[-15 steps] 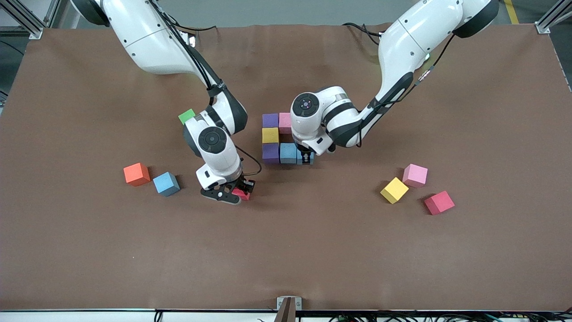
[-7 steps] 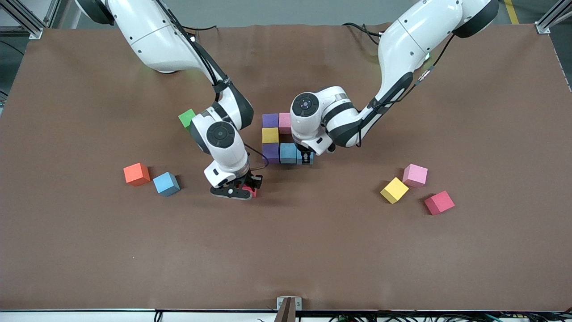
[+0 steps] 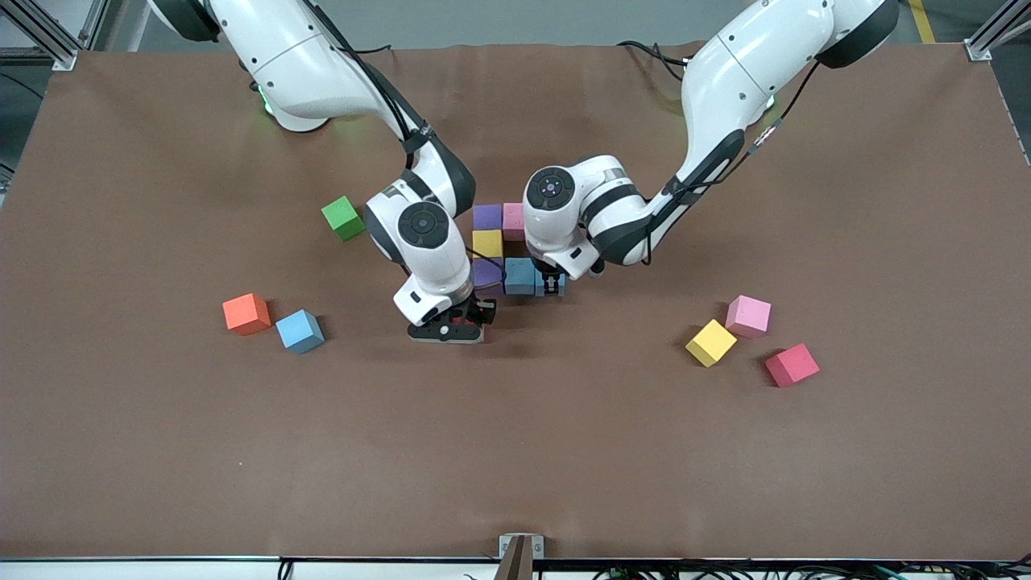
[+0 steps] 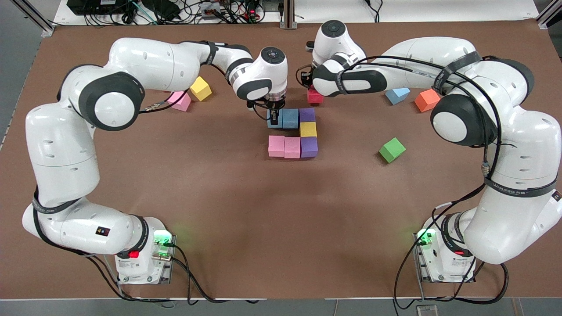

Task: Arrange 11 blocks into digit 3

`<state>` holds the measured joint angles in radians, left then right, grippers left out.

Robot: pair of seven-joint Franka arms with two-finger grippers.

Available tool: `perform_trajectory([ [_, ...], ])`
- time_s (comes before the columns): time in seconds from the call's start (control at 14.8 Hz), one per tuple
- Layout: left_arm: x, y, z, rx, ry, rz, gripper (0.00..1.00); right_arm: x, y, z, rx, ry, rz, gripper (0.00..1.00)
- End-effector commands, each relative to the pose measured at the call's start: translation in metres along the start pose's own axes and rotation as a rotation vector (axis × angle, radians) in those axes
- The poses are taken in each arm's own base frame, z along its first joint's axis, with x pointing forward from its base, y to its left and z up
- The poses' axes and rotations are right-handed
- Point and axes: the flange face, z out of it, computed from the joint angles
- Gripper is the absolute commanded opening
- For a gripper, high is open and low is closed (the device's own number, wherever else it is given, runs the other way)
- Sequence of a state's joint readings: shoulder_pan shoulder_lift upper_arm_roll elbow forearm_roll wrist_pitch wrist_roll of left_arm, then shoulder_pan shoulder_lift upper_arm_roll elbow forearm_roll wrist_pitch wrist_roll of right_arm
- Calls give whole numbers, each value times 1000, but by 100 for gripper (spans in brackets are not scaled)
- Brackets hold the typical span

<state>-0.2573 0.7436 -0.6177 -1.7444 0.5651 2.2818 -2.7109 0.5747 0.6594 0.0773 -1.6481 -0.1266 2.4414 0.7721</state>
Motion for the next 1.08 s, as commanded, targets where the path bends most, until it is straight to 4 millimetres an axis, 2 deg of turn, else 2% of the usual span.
perform_trajectory([
  [0.0, -7, 3, 2, -12, -8, -22, 38, -4, -7, -5, -3, 2, -28, 3],
  [0.34, -6, 4, 2, -15, -7, -21, 42, -18, -19, -1, -4, -7, -50, 3],
  [0.41, -6, 5, 1, -16, -7, -22, 49, -19, -20, 0, -5, -8, -50, 3],
  [0.54, -5, 6, 0, -19, -8, -22, 70, -22, -22, 2, -3, -14, -52, 3],
  [0.61, -4, 7, -1, -22, -8, -21, 100, -23, -22, 3, -4, -17, -52, 3],
  [1.01, 1, 14, -17, -40, -11, -7, 100, -29, -25, 9, -6, -28, -54, 3],
])
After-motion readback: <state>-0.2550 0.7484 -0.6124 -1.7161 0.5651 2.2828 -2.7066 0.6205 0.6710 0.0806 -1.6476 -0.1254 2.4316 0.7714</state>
